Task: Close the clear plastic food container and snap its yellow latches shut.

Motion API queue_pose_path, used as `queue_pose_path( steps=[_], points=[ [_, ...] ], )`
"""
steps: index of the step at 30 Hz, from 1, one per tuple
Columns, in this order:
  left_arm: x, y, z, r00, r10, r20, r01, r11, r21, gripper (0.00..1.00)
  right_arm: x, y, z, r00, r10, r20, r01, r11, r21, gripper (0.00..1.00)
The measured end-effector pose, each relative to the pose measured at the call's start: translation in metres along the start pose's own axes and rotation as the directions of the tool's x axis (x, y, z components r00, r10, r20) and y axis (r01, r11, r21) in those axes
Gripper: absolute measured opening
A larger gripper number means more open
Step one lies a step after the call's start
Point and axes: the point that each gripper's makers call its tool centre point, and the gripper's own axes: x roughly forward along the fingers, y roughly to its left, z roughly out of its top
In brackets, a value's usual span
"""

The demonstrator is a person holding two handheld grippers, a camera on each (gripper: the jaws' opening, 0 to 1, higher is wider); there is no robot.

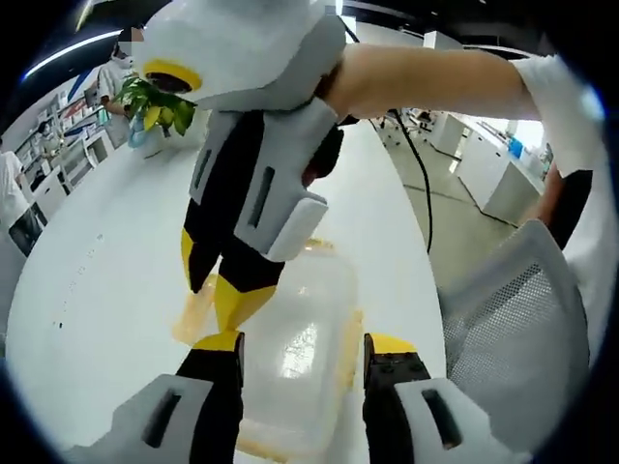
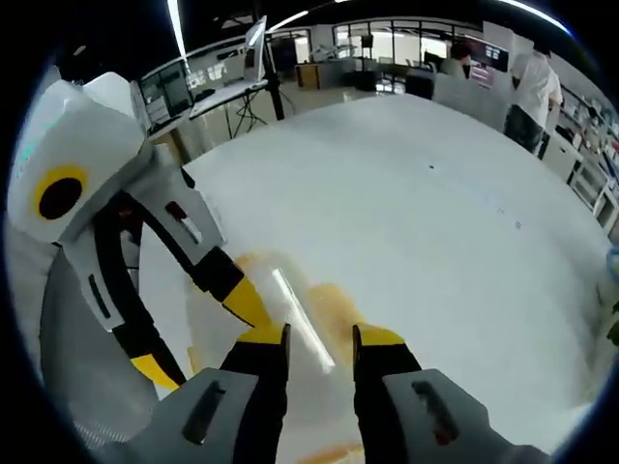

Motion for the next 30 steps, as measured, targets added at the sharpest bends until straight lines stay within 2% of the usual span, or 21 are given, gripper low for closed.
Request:
queue_pose_path(
  steps=[6,9,11,14,20,24,26,30],
  points=[
    [0.002,-0.001,-0.003,1.0,0.027,-0.01,-0.026,0.996,0.087,0.47,0.002,-0.001,-0.001,0.999,0.047,-0.01,-0.047,0.999,0.011,0.23],
    [0.003,-0.001,-0.004,0.999,0.039,-0.017,-0.036,0.99,0.133,0.47,0.004,0.002,0.0,0.994,0.102,-0.029,-0.102,0.995,0.006,0.22],
    [0.003,-0.001,-0.006,0.999,0.047,-0.02,-0.043,0.986,0.159,0.47,0.004,0.004,-0.002,0.986,0.156,-0.055,-0.155,0.987,0.036,0.21],
    [0.003,-0.002,-0.008,0.998,0.051,-0.021,-0.047,0.984,0.174,0.47,0.006,0.001,-0.003,0.975,0.202,-0.09,-0.199,0.979,0.042,0.22],
    [0.005,-0.002,-0.009,0.998,0.064,-0.018,-0.059,0.977,0.206,0.46,0.009,-0.008,0.005,0.971,0.212,-0.11,-0.213,0.977,0.001,0.2],
    [0.007,-0.005,-0.007,0.997,0.074,-0.013,-0.069,0.965,0.251,0.43,0.004,-0.003,0.01,0.96,0.259,-0.107,-0.261,0.965,-0.006,0.19],
    [0.009,-0.007,-0.005,0.997,0.078,-0.007,-0.073,0.963,0.26,0.42,0.004,-0.003,0.009,0.957,0.263,-0.12,-0.267,0.963,-0.022,0.19],
    [0.01,-0.008,-0.004,0.996,0.087,-0.006,-0.081,0.946,0.315,0.41,0.003,0.002,0.003,0.949,0.282,-0.142,-0.287,0.958,-0.017,0.2]
  ],
)
